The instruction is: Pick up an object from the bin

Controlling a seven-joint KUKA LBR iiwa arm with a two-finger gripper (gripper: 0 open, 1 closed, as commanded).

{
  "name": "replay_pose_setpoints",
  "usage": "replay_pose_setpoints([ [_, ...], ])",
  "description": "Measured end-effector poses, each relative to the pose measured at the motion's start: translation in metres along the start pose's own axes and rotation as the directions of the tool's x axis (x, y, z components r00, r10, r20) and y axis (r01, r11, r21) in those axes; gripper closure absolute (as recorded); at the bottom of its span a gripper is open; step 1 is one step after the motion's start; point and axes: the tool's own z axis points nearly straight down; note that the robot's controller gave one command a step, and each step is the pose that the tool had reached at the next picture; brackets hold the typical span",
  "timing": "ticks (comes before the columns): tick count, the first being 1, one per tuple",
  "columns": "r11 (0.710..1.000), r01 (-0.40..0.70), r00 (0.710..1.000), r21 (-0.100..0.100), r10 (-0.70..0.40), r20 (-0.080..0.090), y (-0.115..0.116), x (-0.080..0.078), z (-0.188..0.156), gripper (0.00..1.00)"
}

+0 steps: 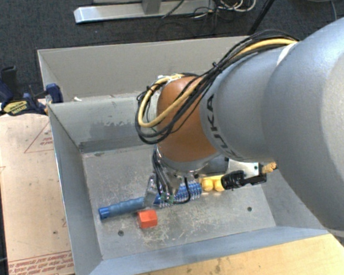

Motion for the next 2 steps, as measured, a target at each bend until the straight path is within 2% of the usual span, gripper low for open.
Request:
replay_pose_setpoints([
  [1,1.000,0.002,1.000,0.000,-0.002,-0.001,0.000,0.001,0.000,0.00],
  [2,0.984,0.176,0.984,0.001,-0.176,-0.005,0.018,-0.015,0.078,0.00],
])
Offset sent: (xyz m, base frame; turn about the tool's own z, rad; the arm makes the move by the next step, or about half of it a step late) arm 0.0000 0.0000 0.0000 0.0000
